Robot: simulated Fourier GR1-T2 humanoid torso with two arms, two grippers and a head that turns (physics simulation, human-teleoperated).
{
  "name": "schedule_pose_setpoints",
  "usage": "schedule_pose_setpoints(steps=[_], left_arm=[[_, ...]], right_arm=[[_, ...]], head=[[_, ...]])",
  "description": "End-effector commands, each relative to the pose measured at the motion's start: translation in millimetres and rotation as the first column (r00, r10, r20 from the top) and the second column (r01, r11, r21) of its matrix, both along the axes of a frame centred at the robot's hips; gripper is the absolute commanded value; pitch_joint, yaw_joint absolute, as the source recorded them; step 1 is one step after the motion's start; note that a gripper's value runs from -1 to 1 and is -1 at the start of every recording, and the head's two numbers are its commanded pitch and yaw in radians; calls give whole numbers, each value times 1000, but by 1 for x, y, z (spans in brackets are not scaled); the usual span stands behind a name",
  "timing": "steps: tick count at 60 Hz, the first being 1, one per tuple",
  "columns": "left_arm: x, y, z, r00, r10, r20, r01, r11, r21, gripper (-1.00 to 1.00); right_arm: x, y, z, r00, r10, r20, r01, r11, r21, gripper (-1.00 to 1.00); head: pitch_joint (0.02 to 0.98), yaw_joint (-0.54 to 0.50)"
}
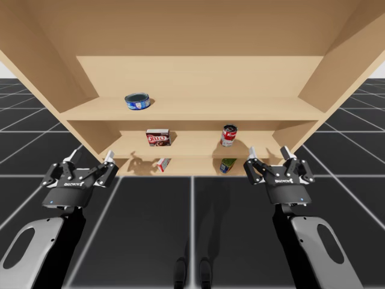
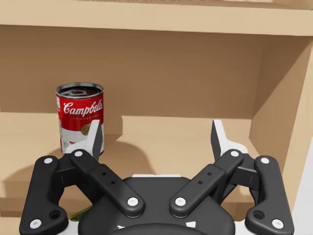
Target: Find the potted meat can on the shelf and bring it to me.
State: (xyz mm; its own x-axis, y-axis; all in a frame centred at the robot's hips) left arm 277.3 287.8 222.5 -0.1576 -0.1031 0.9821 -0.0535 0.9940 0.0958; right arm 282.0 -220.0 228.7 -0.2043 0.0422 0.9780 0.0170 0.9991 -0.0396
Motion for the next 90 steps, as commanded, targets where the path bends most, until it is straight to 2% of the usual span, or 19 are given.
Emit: schedule_pose_setpoints(steps=[1,2,4,7,13,38,49,59,71,82,86,90], left_arm=[[0,0,0,1000,3,2,-3,1000,5,-1000],[0,0,0,1000,3,2,-3,1000,5,-1000],[0,0,0,1000,3,2,-3,1000,5,-1000],[0,0,0,1000,4,2,-4,1000,5,-1000],[0,0,-1,1000,5,2,-5,1000,6,-1000],[1,0,-1,1000,7,1,-7,1000,16,-1000],[1,-1,0,1000,4,1,-4,1000,20,-1000],[0,-3,-1,1000,-1,1,1,1000,24,-1000],[1,-5,-2,1000,-3,3,2,999,33,-1000],[2,-6,-3,1000,2,0,-2,999,32,-1000],[2,-5,-2,1000,4,0,-4,1000,29,-1000],[2,-5,-2,1000,4,2,-4,1000,24,-1000]], right_arm=[[-1,1,-2,1000,-30,1,30,999,13,-1000],[-3,2,-1,1000,-15,-13,16,1000,14,-1000],[-2,2,-1,1000,-25,2,25,1000,7,-1000],[-2,2,1,1000,-19,6,19,1000,20,-1000],[-2,1,2,1000,-3,-10,3,1000,21,-1000],[-1,1,1,1000,5,-15,-5,1000,16,-1000],[-1,1,1,1000,6,-17,-6,1000,14,-1000],[-1,1,1,1000,3,-18,-3,1000,13,-1000],[-1,2,0,1000,-3,-14,3,1000,1,-1000],[-2,4,1,1000,8,-25,-8,1000,7,-1000],[-7,6,3,999,14,-29,-13,1000,19,-1000],[-15,9,6,999,34,-31,-34,999,13,-1000]], head=[[52,6],[54,6],[57,5],[66,5],[106,1],[430,-11],[572,-78],[682,-186],[741,-240],[740,-238],[735,-238],[733,-244]])
